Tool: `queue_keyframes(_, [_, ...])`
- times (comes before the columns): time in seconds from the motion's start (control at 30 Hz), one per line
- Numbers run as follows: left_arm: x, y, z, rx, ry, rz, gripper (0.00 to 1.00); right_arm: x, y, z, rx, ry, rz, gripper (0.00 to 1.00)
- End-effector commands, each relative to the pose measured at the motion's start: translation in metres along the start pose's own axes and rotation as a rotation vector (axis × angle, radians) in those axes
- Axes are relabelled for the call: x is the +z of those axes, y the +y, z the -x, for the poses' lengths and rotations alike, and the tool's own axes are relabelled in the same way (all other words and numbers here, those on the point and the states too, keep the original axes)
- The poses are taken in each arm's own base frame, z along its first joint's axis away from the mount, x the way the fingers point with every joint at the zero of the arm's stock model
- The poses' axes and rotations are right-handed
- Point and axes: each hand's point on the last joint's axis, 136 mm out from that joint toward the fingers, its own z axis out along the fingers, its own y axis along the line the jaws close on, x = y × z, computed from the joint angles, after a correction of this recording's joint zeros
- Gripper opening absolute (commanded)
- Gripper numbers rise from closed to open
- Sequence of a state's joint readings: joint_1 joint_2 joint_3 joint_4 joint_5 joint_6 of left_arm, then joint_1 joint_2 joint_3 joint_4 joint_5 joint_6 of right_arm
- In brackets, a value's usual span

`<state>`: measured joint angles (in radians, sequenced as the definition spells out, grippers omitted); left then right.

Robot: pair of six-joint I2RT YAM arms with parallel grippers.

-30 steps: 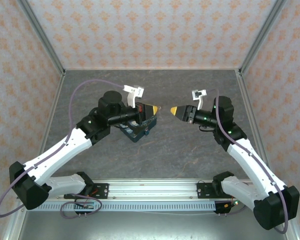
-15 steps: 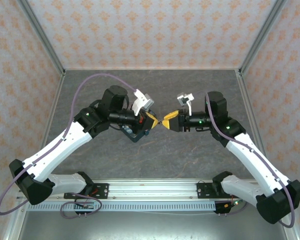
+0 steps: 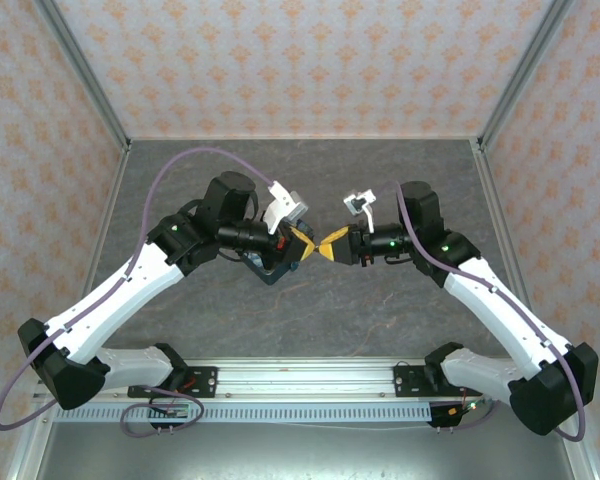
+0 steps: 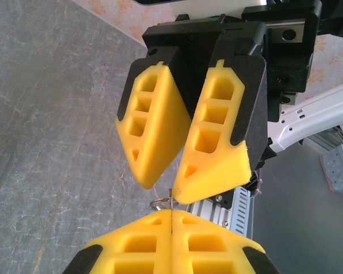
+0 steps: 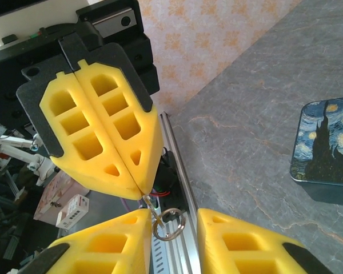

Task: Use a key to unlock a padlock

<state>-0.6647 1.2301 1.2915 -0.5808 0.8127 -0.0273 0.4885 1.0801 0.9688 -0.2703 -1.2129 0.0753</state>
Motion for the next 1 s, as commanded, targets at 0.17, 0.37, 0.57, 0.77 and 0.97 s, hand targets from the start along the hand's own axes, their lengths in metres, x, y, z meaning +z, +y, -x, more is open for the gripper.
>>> queue_keyframes(0.17, [-0.005, -0.008, 0.013, 0.033, -0.029, -0.028, 0.00, 0.000, 0.021, 0.011, -0.077, -0.006, 0.058, 0.22])
queue_keyframes(0.37, [-0.005, -0.008, 0.013, 0.033, -0.028, -0.028, 0.00, 0.001, 0.021, 0.011, -0.078, -0.005, 0.061, 0.11])
queue_keyframes(0.57, [-0.004, -0.005, 0.012, 0.036, -0.022, -0.013, 0.00, 0.000, 0.019, 0.009, -0.073, -0.002, 0.039, 0.00])
queue_keyframes(0.77, [-0.015, 0.008, 0.022, 0.020, -0.088, 0.068, 0.46, -0.003, 0.007, 0.004, -0.052, -0.003, -0.040, 0.00])
queue_keyframes(0.97, [-0.055, 0.055, 0.030, -0.125, -0.302, 0.295, 0.70, -0.007, -0.027, -0.002, 0.029, -0.048, -0.220, 0.00])
